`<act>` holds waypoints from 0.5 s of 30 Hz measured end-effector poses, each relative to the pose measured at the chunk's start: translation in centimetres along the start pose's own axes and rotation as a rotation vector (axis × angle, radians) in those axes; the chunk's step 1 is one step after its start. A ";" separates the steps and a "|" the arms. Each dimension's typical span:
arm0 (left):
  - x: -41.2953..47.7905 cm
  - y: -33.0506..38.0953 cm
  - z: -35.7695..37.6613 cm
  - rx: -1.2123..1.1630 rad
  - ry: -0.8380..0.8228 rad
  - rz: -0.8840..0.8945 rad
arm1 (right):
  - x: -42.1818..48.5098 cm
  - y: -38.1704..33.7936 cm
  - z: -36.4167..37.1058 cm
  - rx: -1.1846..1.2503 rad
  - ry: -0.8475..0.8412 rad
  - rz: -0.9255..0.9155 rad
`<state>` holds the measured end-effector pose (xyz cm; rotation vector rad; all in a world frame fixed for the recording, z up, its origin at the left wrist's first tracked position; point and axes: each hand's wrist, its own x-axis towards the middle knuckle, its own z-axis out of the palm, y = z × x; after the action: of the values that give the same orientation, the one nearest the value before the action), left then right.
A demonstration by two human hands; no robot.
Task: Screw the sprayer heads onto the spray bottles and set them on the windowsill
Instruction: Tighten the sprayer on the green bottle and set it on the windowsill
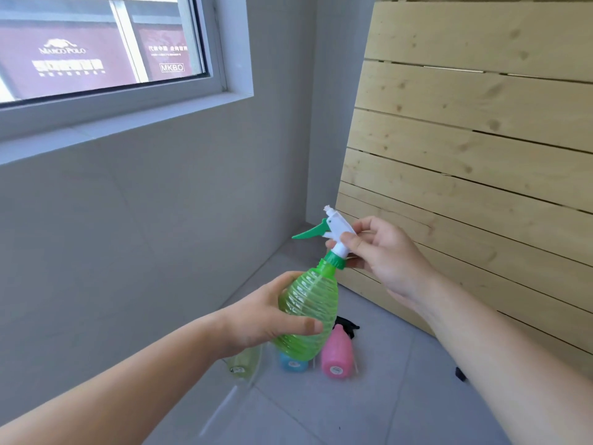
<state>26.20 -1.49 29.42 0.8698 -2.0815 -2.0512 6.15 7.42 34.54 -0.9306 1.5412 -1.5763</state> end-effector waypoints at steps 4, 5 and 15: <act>0.1 -0.1 0.0 0.010 -0.010 0.002 | 0.0 0.5 0.0 -0.018 -0.086 -0.008; 0.1 -0.1 0.0 0.003 -0.013 0.000 | 0.0 0.6 -0.2 -0.035 -0.111 0.000; -0.3 0.5 0.1 0.006 -0.010 0.032 | 0.5 0.9 -1.3 -0.206 -0.305 0.038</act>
<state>26.22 -1.29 29.98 0.8228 -2.0939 -2.0390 4.72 7.56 33.59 -1.1881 1.5094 -1.1988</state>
